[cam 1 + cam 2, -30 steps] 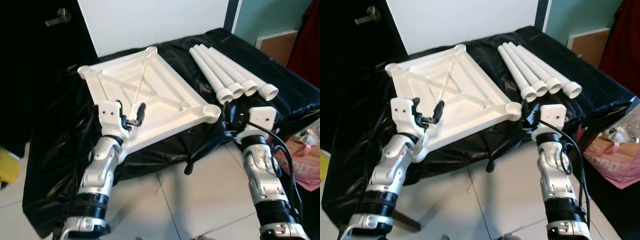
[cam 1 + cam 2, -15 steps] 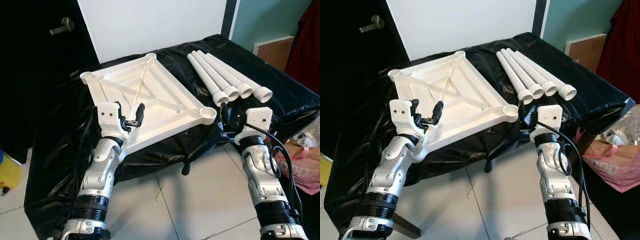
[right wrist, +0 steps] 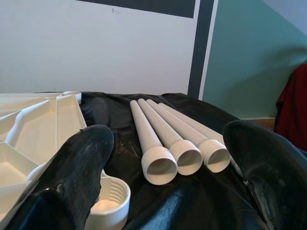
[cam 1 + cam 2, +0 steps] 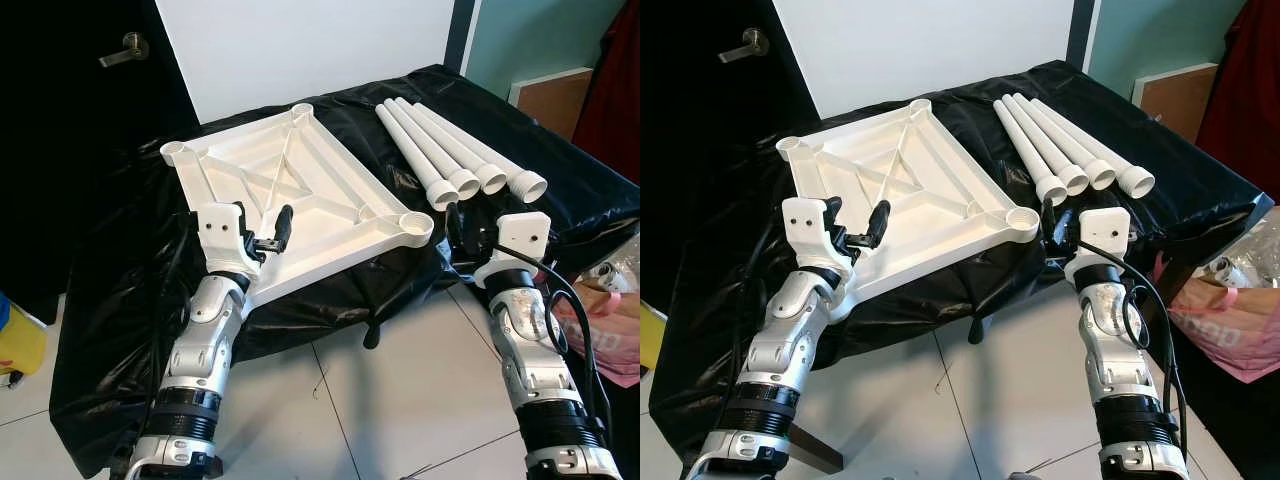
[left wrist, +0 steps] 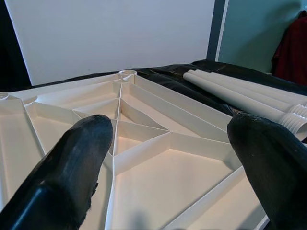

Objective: Building children table

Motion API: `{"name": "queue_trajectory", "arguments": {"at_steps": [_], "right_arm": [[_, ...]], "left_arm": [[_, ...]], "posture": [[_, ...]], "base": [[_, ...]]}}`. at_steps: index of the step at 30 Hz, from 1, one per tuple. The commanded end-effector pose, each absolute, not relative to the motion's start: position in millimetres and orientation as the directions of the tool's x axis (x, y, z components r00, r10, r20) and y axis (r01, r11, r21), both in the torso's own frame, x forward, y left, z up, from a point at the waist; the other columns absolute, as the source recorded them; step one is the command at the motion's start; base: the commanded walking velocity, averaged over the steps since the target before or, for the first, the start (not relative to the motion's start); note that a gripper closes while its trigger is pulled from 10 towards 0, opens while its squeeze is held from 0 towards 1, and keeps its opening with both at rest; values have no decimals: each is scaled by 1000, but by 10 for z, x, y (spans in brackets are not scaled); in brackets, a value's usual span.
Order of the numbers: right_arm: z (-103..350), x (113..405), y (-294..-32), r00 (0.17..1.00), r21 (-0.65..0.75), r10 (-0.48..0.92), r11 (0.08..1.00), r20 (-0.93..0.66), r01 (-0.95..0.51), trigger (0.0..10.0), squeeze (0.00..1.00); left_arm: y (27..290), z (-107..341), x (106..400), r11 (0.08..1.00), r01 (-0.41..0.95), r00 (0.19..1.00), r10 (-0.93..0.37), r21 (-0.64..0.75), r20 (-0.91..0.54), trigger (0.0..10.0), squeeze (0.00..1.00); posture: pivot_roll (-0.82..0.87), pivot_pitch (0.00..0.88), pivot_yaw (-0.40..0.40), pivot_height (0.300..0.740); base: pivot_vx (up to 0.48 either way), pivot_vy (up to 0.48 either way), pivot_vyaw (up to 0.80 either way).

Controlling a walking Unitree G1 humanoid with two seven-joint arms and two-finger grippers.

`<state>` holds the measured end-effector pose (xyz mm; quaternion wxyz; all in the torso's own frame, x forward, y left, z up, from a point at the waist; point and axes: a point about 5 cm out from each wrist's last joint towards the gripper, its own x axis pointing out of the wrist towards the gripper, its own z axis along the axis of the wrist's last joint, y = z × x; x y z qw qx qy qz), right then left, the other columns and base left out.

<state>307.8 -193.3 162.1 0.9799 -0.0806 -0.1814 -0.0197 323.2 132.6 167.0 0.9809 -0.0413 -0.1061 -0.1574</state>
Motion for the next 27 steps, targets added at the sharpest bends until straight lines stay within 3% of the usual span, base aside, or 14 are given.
{"name": "queue_trajectory", "arguments": {"at_steps": [1,27], "right_arm": [[1623,3069,-1928,933,-151,-7,986,361,66,10000,0],[1647,3094,-1946,930,-158,-11,985,366,73,10000,0]], "left_arm": [[1318,1617,3212,932,359,915,-344,-41,210,10000,0],[1301,1635,3236,931,362,913,-343,-50,220,10000,0]], "posture": [[-138,0,74,740],[-144,0,70,740]], "base": [[0,0,0],[268,0,0]]}}
